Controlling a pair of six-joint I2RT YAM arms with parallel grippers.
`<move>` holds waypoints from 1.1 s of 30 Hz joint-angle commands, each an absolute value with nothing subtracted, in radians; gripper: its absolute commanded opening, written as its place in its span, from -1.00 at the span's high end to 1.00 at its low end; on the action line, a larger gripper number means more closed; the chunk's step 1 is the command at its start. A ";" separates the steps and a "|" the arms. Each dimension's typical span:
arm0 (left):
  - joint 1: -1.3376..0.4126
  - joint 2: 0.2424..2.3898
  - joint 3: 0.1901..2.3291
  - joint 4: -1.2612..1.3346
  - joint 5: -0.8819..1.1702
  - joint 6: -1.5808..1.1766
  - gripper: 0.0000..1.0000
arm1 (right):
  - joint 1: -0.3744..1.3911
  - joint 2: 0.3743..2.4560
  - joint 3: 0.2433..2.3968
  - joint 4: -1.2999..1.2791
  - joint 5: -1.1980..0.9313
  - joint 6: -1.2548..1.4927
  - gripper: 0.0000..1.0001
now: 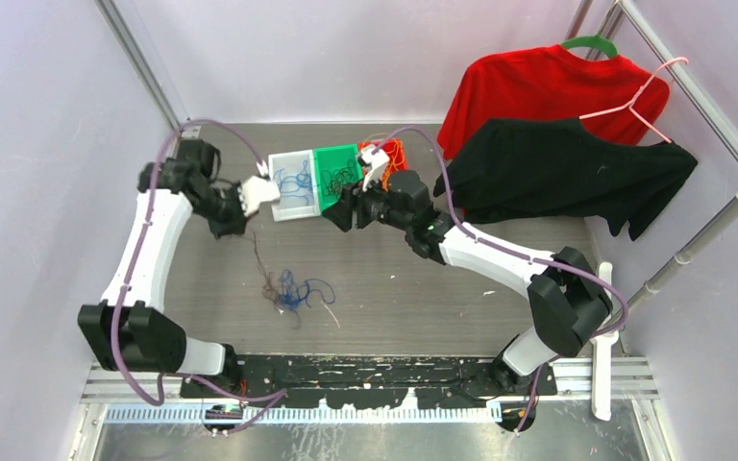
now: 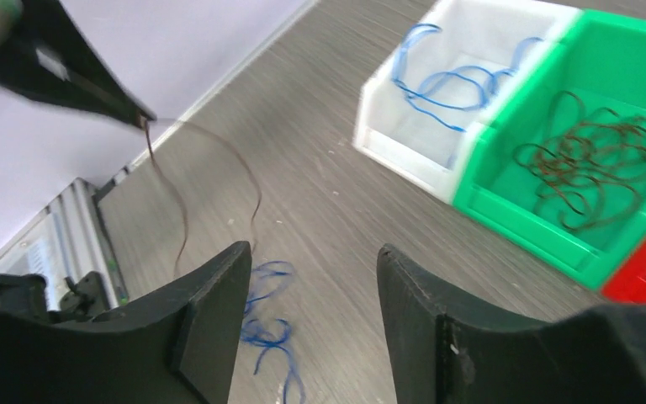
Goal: Untangle the cables
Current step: Untie the cable.
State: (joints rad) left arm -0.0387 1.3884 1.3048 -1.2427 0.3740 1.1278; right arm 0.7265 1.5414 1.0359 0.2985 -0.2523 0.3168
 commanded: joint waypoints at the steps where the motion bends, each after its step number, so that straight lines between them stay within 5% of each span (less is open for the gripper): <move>1: -0.041 1.331 1.619 -1.522 0.522 0.978 1.00 | 0.801 1.520 1.052 0.461 -0.286 0.291 -0.30; 7: -0.043 1.305 1.883 -1.629 0.590 0.888 1.00 | 0.902 1.549 1.123 0.565 -0.307 0.290 -0.50; 17: -0.059 1.278 2.042 -1.627 0.648 0.790 1.00 | 1.020 1.701 1.338 0.590 -0.312 0.276 -0.54; 33: -0.070 1.253 2.205 -1.611 0.718 0.708 1.00 | 1.088 1.756 1.274 0.576 -0.282 0.296 -0.10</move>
